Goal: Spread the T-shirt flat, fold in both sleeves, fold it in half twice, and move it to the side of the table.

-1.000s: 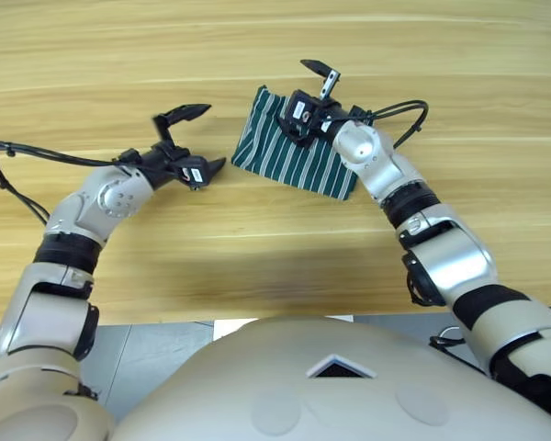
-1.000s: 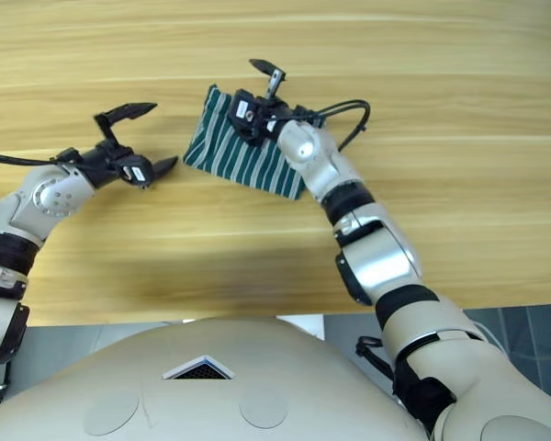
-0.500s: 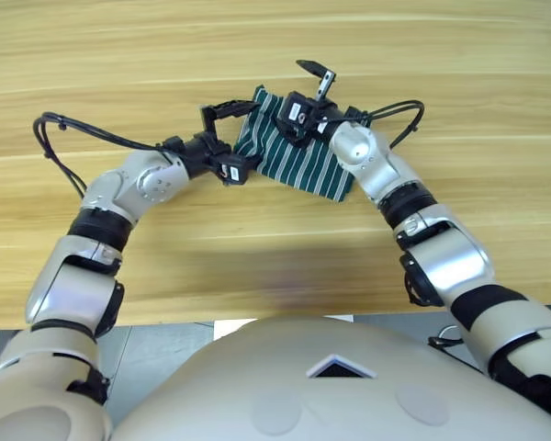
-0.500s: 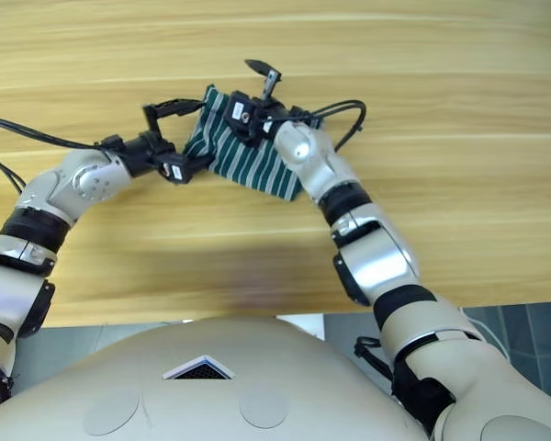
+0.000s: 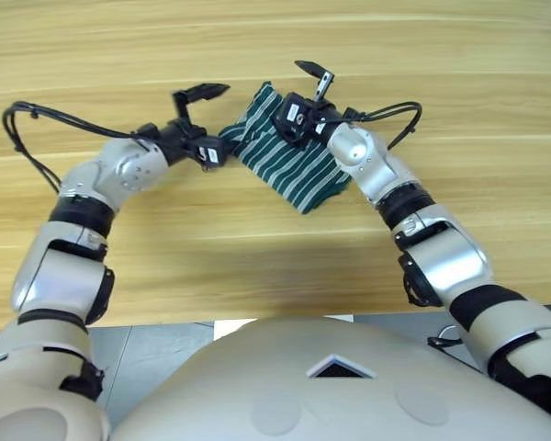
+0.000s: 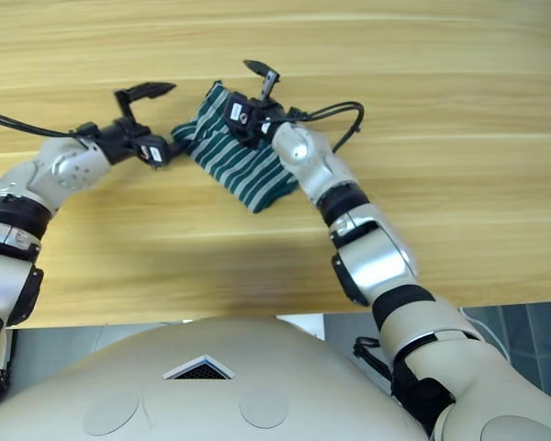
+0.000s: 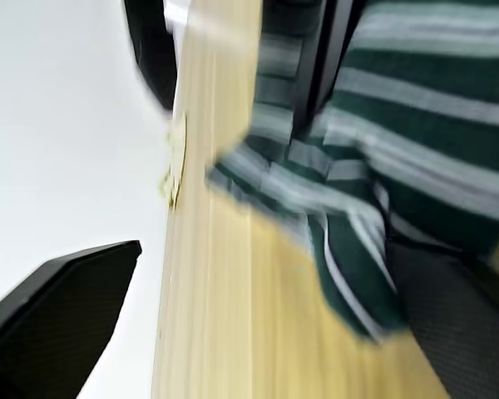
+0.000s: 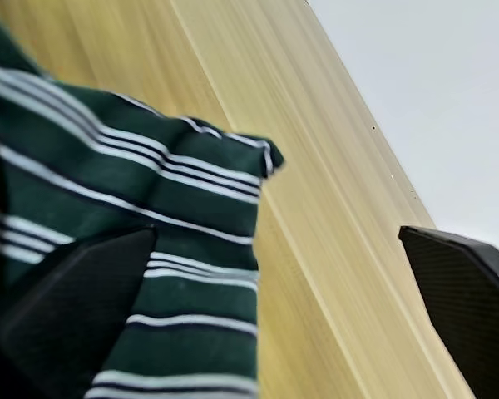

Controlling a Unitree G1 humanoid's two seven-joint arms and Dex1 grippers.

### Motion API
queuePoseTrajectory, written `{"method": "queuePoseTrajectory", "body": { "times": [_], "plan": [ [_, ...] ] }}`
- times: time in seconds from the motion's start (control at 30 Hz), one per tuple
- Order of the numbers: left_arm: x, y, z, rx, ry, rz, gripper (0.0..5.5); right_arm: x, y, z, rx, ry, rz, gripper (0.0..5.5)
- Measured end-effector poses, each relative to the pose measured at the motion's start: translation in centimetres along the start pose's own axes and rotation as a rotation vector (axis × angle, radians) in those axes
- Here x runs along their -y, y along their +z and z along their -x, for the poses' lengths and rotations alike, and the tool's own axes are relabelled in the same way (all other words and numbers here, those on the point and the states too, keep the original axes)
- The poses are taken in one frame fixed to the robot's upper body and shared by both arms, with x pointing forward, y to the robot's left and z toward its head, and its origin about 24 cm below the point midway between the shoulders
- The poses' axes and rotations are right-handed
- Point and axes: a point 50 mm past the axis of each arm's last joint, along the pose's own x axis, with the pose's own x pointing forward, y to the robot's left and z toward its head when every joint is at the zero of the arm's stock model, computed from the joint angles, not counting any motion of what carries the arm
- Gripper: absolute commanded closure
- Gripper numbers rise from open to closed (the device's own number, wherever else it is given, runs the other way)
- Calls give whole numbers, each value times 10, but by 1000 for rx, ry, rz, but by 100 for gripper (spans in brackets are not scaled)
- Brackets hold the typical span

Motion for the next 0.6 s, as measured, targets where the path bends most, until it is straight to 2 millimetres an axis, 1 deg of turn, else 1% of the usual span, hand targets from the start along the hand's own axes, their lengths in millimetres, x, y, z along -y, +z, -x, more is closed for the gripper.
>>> {"method": "queuePoseTrajectory", "body": {
  "times": [0.03, 0.17, 0.27, 0.33, 0.37, 0.4, 0.47, 0.5, 0.53, 0.6],
  "plan": [
    [0, -8, 5, -48, 14, 26, 12, 0, 0, 0, -1, -1, 0, 10],
    [-1, -25, 14, -151, 60, 102, 12, -1, 0, -1, -4, -8, 7, 10],
    [-3, -37, 15, -249, 121, 185, 12, -1, 0, -1, -5, -9, 13, 10],
    [-14, -43, 12, -316, 232, 255, 12, -1, -1, -1, -6, -11, 17, 10],
    [-21, -40, 9, -280, 276, 293, 12, -1, -1, -1, -6, -12, 17, 10],
    [-25, -32, 5, -206, 278, 329, 12, -1, -1, -1, -5, -13, 17, 10],
    [-24, -9, -5, -29, 244, 357, 12, -1, 0, -1, -4, -15, 16, 10],
    [-23, -1, -7, 26, 229, 363, 12, -2, 0, -2, -5, -17, 15, 10],
    [-23, 5, -8, 70, 211, 362, 12, -2, -1, -2, -5, -18, 14, 10],
    [-22, 10, -9, 106, 182, 356, 12, -2, -1, -2, -5, -19, 13, 10]
  ]
}}
